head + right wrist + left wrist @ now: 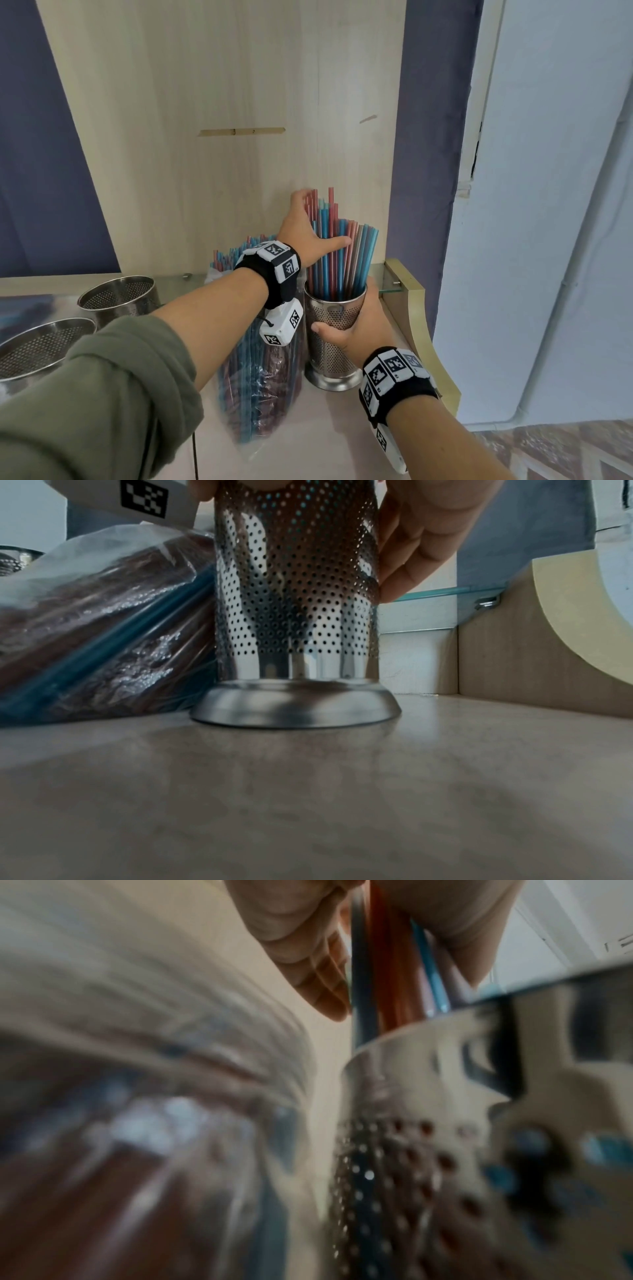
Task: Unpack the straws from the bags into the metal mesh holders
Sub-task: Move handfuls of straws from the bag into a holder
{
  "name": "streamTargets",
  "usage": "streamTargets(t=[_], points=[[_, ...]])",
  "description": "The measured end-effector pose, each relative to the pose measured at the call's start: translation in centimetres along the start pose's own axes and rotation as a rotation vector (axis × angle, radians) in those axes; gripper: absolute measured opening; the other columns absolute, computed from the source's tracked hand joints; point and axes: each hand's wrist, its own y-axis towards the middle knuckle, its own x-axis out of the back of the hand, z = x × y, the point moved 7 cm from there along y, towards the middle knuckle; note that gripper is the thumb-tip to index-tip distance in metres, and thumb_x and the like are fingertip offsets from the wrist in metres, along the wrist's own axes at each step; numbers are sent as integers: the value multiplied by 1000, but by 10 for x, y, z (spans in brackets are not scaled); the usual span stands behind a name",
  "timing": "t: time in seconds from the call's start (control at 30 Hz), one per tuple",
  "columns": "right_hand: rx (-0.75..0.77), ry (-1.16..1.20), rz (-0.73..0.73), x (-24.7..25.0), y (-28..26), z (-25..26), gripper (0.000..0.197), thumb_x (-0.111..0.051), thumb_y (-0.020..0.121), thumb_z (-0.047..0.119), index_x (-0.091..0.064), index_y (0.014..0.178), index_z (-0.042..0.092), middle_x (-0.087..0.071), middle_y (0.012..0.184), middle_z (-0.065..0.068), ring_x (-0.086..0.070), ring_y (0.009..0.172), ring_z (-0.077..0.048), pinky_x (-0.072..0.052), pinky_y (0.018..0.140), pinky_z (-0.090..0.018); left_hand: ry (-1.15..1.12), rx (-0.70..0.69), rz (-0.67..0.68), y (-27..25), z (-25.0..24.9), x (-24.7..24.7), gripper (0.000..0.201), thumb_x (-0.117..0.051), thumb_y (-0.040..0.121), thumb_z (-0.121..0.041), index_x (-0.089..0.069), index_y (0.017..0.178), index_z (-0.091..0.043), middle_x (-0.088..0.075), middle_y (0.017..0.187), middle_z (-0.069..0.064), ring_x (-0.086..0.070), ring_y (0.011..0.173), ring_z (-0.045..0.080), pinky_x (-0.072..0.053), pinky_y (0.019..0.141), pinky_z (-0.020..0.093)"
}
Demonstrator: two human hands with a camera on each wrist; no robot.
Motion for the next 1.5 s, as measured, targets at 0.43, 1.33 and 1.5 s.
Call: streamTargets(t=[0.43, 1.33, 1.5], points=[[6, 20, -3, 0, -1, -1, 107, -88, 48, 54, -32, 137, 35, -54, 126, 19, -53, 118, -3, -46, 104, -29, 206, -182, 45, 9, -5, 7, 70, -85, 65, -48, -58, 125, -22, -58, 124, -4, -53, 108, 8, -47, 100, 36], [-39, -43, -45, 9, -2, 4, 105, -94, 59, 37, -31, 142, 24, -51, 129, 13, -51, 120, -8, -43, 106, -31, 697, 382, 80, -119, 115, 87, 134, -32, 61, -94, 3, 153, -4, -5, 161, 15, -9, 148, 33, -15, 120, 44], [-122, -150, -106, 15, -1, -5, 120, -90, 52, 53, -23, 147, 25, -49, 143, 1, -52, 128, -20, -46, 107, -44, 661, 437, 139, -132, 146, 78, 141, -36, 58, -96, 15, 152, -5, 2, 163, 12, -9, 149, 29, -16, 120, 41]])
